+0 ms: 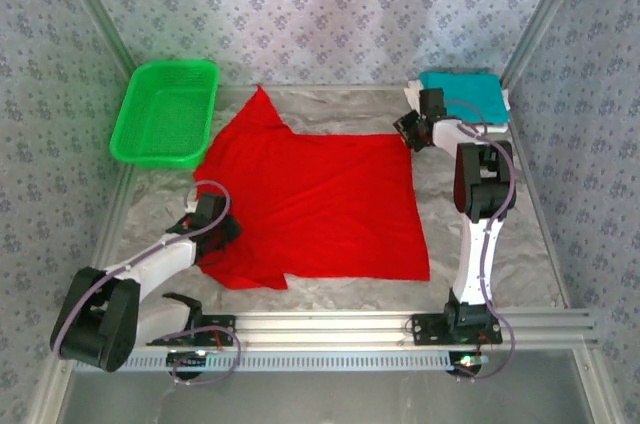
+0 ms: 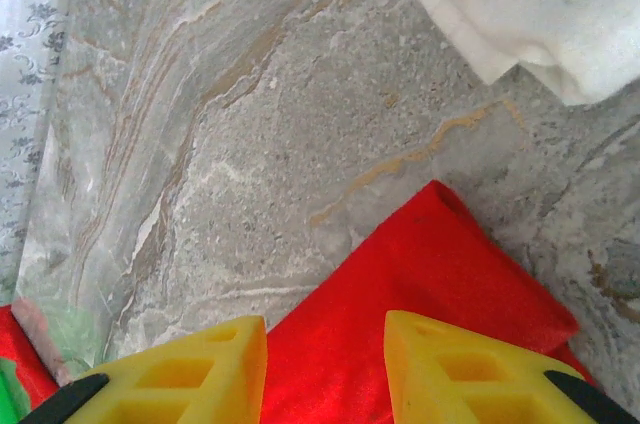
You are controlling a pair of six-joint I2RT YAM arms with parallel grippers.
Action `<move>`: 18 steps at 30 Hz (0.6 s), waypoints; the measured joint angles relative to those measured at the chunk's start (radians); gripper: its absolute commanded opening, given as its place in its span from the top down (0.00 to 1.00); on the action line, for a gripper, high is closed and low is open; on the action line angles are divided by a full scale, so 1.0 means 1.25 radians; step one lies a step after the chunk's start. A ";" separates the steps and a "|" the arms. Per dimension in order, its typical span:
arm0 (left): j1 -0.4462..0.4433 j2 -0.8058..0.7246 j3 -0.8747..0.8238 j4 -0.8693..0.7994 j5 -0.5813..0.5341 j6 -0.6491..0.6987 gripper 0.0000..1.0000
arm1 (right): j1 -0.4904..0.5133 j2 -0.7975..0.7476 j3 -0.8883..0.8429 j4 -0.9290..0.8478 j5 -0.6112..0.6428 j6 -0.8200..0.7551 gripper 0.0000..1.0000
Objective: Fold and stack the t-shirts
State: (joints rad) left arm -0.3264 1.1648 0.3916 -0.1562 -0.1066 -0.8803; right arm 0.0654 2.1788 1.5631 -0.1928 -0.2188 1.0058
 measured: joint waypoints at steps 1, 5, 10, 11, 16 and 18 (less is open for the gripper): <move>0.000 0.000 0.000 0.000 0.000 0.000 0.71 | 0.000 0.003 0.000 -0.003 0.002 0.001 0.61; 0.000 0.000 0.000 0.000 0.000 0.000 0.71 | 0.000 0.010 -0.006 -0.004 0.002 0.013 0.61; 0.000 0.000 0.000 0.000 0.000 0.000 0.71 | 0.001 -0.006 -0.047 0.029 0.003 0.021 0.61; 0.000 0.000 0.000 0.000 0.000 0.000 0.71 | 0.001 -0.008 -0.051 0.029 0.003 0.021 0.62; 0.000 0.000 0.000 0.000 0.000 0.000 0.71 | 0.000 0.002 -0.039 0.035 0.002 0.025 0.64; 0.000 -0.003 -0.001 0.000 0.000 0.000 0.71 | 0.001 0.017 -0.024 0.046 0.002 0.033 0.69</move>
State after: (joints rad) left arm -0.3264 1.1614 0.3904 -0.1566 -0.1070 -0.8803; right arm 0.0662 2.1998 1.5330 -0.1349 -0.2161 1.0473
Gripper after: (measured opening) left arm 0.292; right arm 0.341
